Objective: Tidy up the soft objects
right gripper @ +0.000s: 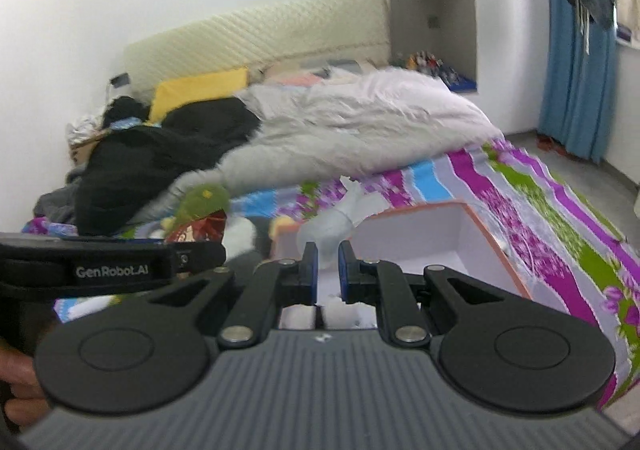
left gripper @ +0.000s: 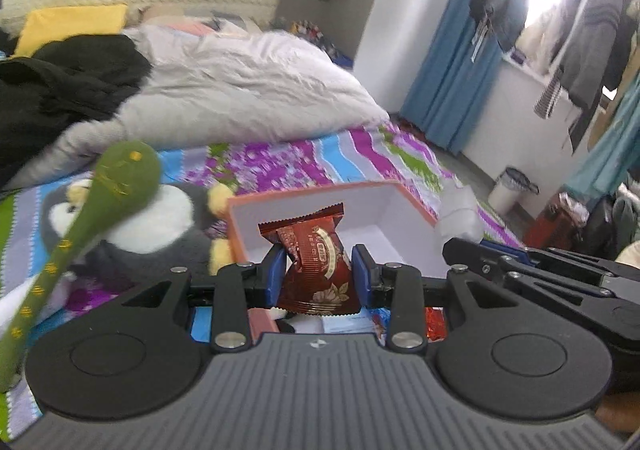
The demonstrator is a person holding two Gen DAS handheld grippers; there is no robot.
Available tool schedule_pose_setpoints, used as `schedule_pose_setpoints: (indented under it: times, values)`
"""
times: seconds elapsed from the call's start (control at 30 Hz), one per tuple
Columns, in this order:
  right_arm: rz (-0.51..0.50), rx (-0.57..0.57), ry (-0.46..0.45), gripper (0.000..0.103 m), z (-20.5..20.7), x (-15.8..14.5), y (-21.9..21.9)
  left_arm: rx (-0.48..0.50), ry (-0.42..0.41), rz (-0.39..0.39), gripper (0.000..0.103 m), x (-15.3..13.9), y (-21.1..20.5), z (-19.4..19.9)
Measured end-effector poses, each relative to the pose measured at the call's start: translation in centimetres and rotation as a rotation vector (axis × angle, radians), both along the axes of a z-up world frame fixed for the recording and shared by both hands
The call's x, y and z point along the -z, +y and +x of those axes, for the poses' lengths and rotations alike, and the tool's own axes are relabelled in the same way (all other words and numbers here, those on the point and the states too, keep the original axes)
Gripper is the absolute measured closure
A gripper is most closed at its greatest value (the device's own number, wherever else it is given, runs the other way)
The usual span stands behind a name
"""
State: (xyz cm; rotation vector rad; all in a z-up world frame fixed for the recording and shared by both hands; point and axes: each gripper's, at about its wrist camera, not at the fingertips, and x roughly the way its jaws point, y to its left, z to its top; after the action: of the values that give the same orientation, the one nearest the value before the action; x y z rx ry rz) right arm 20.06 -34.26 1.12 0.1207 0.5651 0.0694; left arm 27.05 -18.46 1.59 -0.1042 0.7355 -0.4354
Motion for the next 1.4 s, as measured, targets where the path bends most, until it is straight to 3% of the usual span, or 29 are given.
schedule_pose_setpoints:
  times: [0.4, 0.63, 0.73, 0.8, 0.87, 0.93, 1.13, 1.4]
  values:
    - [0.030, 0.047, 0.234, 0.088, 5.0, 9.6, -4.2, 0.100, 0.188, 0.090, 0.062, 10.1, -7.0, 6.7]
    - [0.055, 0.053, 0.300, 0.087, 6.5, 12.4, -5.0, 0.114, 0.233, 0.122, 0.062, 12.7, -8.1, 8.7]
    - [0.053, 0.065, 0.313, 0.085, 6.7, 12.7, -5.2, 0.114, 0.220, 0.137, 0.061, 12.6, -8.0, 8.7]
    - [0.038, 0.058, 0.321, 0.085, 6.8, 12.6, -5.1, 0.111, 0.232, 0.128, 0.049, 12.5, -7.8, 8.9]
    - [0.043, 0.058, 0.325, 0.080, 6.8, 12.4, -5.0, 0.106, 0.228, 0.114, 0.049, 11.9, -7.3, 8.7]
    - [0.048, 0.067, 0.320, 0.062, 6.7, 12.0, -5.1, 0.106, 0.212, 0.110, 0.049, 11.1, -7.0, 8.3]
    - [0.039, 0.070, 0.266, 0.062, 5.5, 8.9, -4.7, 0.116, 0.148, 0.099, 0.049, 7.2, -5.9, 6.3]
    - [0.009, 0.093, 0.140, 0.062, 2.0, 2.1, -4.2, 0.137, 0.055, 0.058, 0.049, 0.9, -3.8, 1.9]
